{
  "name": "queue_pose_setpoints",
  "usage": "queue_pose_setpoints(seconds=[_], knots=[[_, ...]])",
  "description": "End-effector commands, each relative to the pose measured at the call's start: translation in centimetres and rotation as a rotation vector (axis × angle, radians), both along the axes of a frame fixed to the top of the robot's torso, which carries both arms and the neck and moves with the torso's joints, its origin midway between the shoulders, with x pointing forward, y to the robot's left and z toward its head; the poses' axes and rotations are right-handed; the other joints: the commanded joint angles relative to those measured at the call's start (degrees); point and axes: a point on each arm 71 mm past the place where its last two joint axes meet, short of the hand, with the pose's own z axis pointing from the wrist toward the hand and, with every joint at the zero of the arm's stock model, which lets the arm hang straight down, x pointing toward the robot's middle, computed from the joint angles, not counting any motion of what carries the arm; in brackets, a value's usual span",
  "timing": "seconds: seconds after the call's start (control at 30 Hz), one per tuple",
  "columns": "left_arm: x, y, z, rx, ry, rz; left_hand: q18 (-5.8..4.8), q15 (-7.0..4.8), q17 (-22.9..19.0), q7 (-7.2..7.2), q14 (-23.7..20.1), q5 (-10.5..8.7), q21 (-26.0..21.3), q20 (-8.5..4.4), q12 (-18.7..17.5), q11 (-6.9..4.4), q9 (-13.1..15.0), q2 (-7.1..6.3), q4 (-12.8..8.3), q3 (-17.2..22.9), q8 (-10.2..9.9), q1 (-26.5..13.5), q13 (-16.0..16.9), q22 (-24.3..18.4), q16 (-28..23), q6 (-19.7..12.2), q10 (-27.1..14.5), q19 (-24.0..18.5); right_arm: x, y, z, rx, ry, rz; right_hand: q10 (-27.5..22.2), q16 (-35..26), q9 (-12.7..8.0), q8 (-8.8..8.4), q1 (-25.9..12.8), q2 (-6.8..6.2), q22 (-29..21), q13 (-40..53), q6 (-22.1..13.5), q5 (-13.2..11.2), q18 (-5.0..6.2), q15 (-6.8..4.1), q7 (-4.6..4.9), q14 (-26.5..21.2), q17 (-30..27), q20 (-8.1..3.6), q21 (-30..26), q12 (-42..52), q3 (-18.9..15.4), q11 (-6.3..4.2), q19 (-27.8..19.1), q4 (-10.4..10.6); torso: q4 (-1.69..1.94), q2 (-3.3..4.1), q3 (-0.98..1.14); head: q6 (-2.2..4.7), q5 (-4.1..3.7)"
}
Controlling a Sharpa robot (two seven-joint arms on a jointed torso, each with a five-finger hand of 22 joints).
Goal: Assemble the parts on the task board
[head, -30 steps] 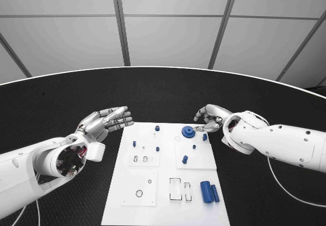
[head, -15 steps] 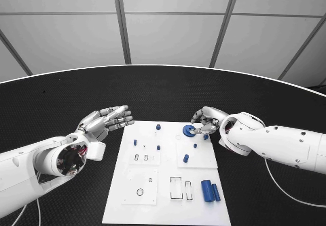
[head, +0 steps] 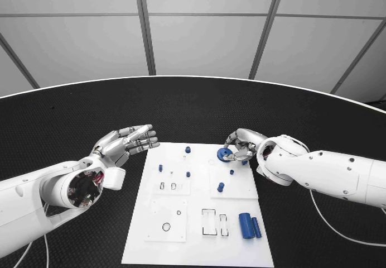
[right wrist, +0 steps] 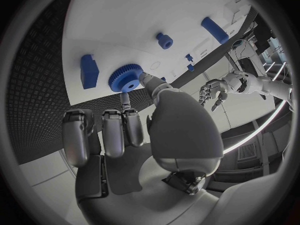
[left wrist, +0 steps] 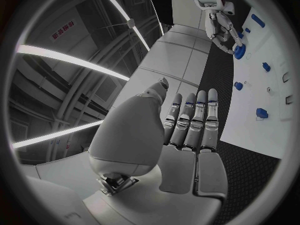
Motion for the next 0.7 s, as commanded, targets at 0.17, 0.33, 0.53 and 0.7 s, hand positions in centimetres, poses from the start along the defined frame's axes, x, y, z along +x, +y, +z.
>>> queue_pose_setpoints(seconds=[0.17, 0.33, 0.53, 0.7], knots=[[0.01, 0.03, -0.01, 0.001, 0.001, 0.0, 0.26, -0.11, -0.08, 3.1, -0.31, 0.25, 0.05, -0.05, -0.36, 0.24, -0.08, -0.13, -0.23, 0.16, -0.23, -0.42, -0.04, -0.06, -0.2, -0.28, -0.06, -0.51, 0.04, -0.13, -0.14, -0.007, 0.002, -0.004, 2.8, 0.31, 0.08, 0.43, 0.75, 0.07, 15.07, 11.39, -0.22, 0.35, -0.85, 0.44, 0.08, 4.78, 8.16, 0.6, 0.36, 0.47, 0.46, 0.41, 5.97, -0.39, -0.06, -0.03, -0.02, -0.22, -0.01], [0.03, 0.03, -0.02, 0.001, 0.001, 0.001, 0.23, -0.1, -0.1, 3.12, -0.32, 0.25, 0.02, -0.04, -0.48, 0.26, -0.1, -0.15, -0.32, 0.25, -0.29, -0.5, -0.04, -0.11, -0.3, -0.27, -0.05, -0.63, 0.04, -0.03, -0.18, -0.009, 0.004, -0.001, 2.94, 0.38, 0.1, 0.61, 1.01, 0.26, 15.07, 11.58, 0.0, 0.47, -0.85, 0.46, 0.08, 4.79, 8.28, 0.63, 0.36, 0.67, 0.81, 0.41, 5.97, -0.58, 0.03, -0.07, -0.03, -0.35, -0.04], [0.03, 0.07, -0.02, 0.001, 0.002, 0.001, 0.23, -0.1, -0.1, 3.12, -0.32, 0.25, 0.02, -0.04, -0.48, 0.26, -0.1, -0.15, -0.32, 0.25, -0.29, -0.5, -0.04, -0.11, -0.3, -0.27, -0.05, -0.63, 0.03, 0.09, -0.23, -0.01, 0.006, 0.005, 3.23, 0.47, 0.13, 1.33, 1.86, 0.87, 15.07, 11.96, 1.44, 1.25, -0.85, 0.37, -0.06, 4.77, 8.37, 0.59, 0.36, 1.07, 2.6, 0.28, 5.97, -1.37, 0.06, -0.06, -0.08, -0.36, -0.05], [0.02, 0.08, -0.02, 0.002, 0.002, 0.001, 0.23, -0.1, -0.1, 3.12, -0.32, 0.25, 0.02, -0.04, -0.48, 0.26, -0.1, -0.15, -0.32, 0.25, -0.29, -0.5, -0.04, -0.11, -0.3, -0.27, -0.05, -0.63, -0.01, 0.18, -0.33, -0.01, 0.008, 0.007, 3.65, 0.54, 0.07, 1.97, 2.43, 1.35, 15.07, 12.43, 3.5, 0.94, -0.85, 0.07, -0.46, 4.77, 8.47, 0.38, 0.36, 1.56, 4.83, -0.05, 5.97, -2.29, 0.04, -0.03, -0.1, -0.38, 0.04]])
